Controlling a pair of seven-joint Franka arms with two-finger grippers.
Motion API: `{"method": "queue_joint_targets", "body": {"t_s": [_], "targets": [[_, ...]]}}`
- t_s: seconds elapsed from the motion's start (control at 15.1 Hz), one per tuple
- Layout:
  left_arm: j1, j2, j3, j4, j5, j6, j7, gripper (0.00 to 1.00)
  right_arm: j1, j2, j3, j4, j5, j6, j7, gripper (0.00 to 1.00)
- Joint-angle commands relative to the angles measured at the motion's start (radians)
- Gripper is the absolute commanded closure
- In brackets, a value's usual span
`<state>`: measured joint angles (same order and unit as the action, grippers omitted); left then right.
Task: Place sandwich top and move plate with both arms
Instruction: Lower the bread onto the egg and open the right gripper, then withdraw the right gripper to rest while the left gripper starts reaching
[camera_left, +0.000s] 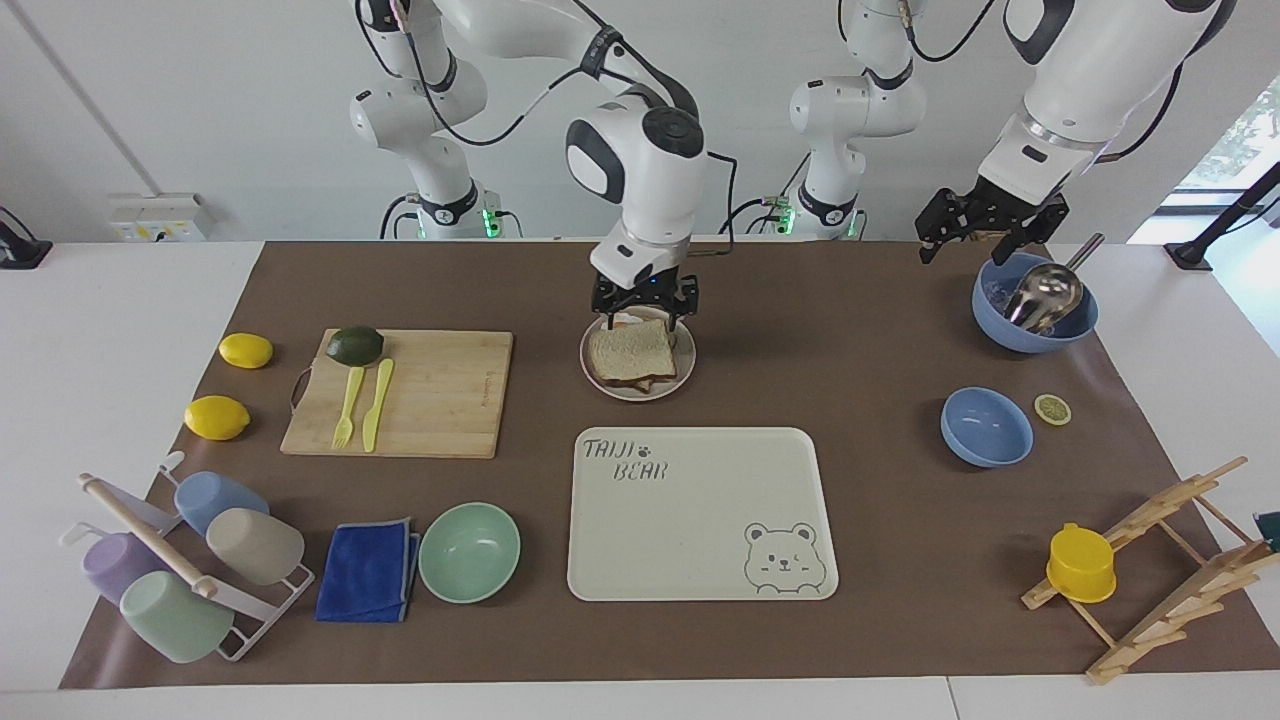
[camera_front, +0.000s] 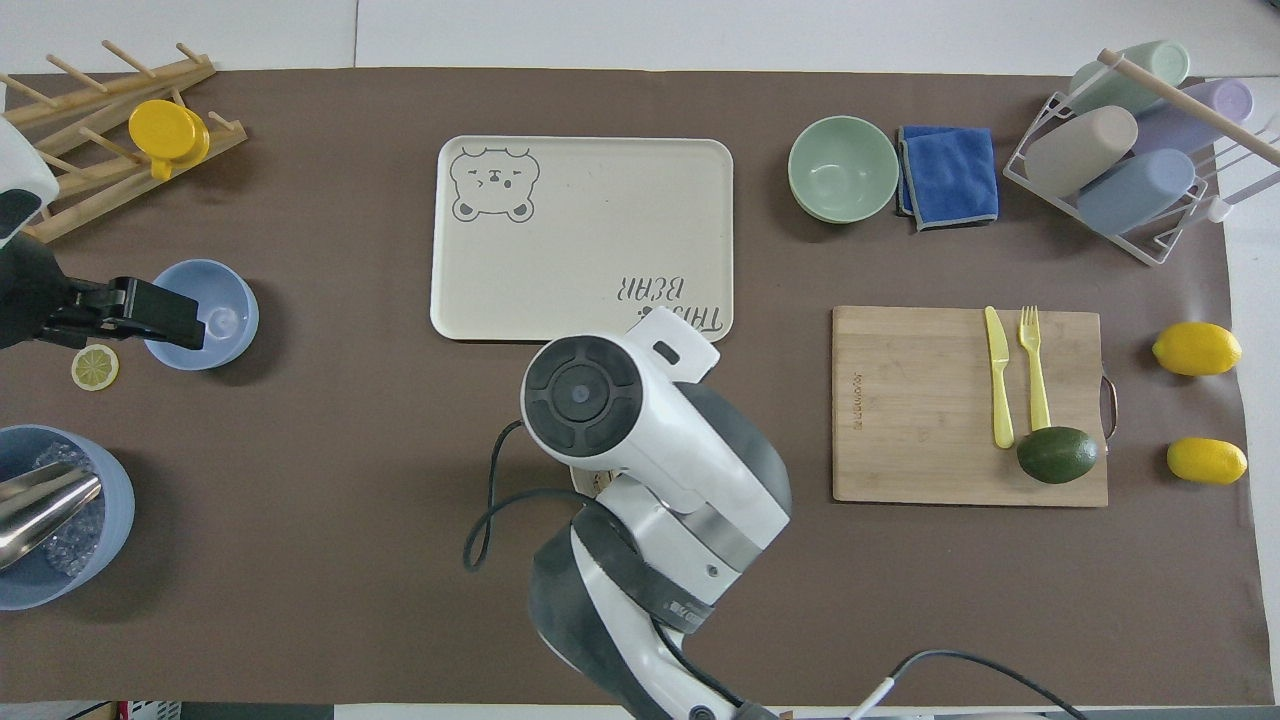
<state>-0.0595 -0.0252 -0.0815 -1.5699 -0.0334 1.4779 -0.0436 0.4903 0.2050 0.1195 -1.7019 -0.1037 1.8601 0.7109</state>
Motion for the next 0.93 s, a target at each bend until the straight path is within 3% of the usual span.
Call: {"method": "queue_joint_targets", "body": {"t_s": [0.0, 0.13, 0.27, 0.66, 0.86], "targets": [[0.003, -0.025, 0.0, -0.028, 0.017, 0.012, 0.007, 0.0, -0.175, -0.082, 0.002, 0.016, 0.022, -0.106, -0.123, 0.0], [0.003, -0.025, 0.0, -0.028, 0.015, 0.01, 0.007, 0.0, -0.339, -0.142, 0.006, 0.025, 0.03, -0.169, -0.264, 0.0], [0.001, -0.025, 0.0, -0.028, 0.017, 0.012, 0.007, 0.0, -0.439, -0.191, 0.003, 0.027, 0.064, -0.232, -0.416, 0.0], [0.003, -0.03, -0.001, -0.03, 0.015, 0.002, 0.004, 0.0, -0.581, -0.194, -0.006, 0.06, 0.062, -0.265, -0.546, 0.0], [-0.005, -0.042, -0.003, -0.059, 0.015, 0.01, 0.004, 0.0, -0.558, -0.18, -0.067, 0.08, 0.07, -0.309, -0.593, 0.0]]}}
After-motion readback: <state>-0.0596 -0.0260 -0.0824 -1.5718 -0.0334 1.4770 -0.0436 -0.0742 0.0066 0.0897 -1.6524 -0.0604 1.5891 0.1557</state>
